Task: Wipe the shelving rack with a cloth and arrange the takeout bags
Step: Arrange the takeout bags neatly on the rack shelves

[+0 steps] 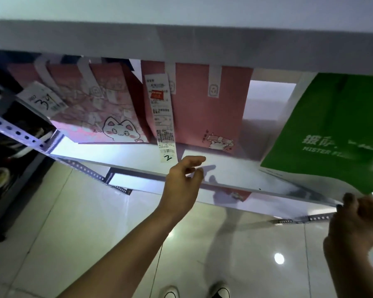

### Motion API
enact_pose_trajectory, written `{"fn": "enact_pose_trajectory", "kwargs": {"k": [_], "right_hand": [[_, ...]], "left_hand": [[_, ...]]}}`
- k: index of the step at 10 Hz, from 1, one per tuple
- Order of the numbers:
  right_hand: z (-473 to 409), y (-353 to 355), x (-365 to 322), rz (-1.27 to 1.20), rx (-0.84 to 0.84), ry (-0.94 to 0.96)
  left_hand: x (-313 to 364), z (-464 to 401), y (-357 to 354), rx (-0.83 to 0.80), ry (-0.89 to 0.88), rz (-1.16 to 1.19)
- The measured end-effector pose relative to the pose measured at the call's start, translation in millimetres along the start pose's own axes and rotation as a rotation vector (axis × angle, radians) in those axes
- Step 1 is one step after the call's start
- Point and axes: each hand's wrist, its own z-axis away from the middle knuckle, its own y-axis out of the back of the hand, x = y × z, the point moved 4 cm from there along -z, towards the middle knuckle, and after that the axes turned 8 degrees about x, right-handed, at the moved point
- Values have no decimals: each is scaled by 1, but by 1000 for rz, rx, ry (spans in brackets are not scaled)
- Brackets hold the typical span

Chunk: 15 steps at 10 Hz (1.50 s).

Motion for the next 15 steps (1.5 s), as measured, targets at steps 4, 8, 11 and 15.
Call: {"fn": "enact_pose_trajectory", "kwargs": {"k": [4, 8, 11, 15], "right_hand": [[193, -151, -29, 154, -228, 114], [287, -273, -66, 221, -658, 226], [292, -308, -79, 180, -776, 209], [306, -235, -83, 217, -787, 353]], "left_hand": [[-4, -44, 53, 264, 27, -24], [-7, -75, 63, 271, 169, -62], [-1, -102, 67, 209, 148, 134], [4, -43, 95, 205, 27, -8]]}}
